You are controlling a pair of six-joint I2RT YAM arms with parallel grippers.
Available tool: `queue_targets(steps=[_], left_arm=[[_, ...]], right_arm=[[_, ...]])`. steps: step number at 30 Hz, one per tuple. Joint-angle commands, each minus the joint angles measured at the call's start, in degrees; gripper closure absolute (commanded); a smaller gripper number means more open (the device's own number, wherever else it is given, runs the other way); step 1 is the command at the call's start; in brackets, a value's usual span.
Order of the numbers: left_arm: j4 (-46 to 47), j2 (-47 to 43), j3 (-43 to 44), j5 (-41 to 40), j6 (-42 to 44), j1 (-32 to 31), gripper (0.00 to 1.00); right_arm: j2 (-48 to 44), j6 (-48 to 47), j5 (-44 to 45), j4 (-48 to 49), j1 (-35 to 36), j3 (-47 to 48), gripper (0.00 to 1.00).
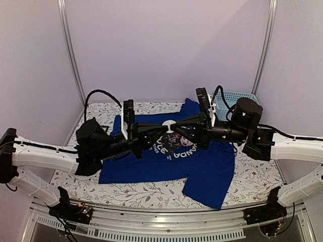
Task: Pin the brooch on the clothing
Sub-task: Open the brooch at the center of the board.
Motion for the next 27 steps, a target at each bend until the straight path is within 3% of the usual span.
queue_targets(steps=[1, 27], left_arm=[[-0.2, 0.8, 1.6, 0.7, 1.9, -1.2, 1.0], [-3.8, 2.1, 3.8, 0.9, 5.3, -3.1, 1.0]], right_arm=[[0.8, -0.2, 2.0, -0.1, 0.3, 0.7, 0.95], [1.9, -1.4, 5.8, -3.8, 0.3, 2.2, 0.87]])
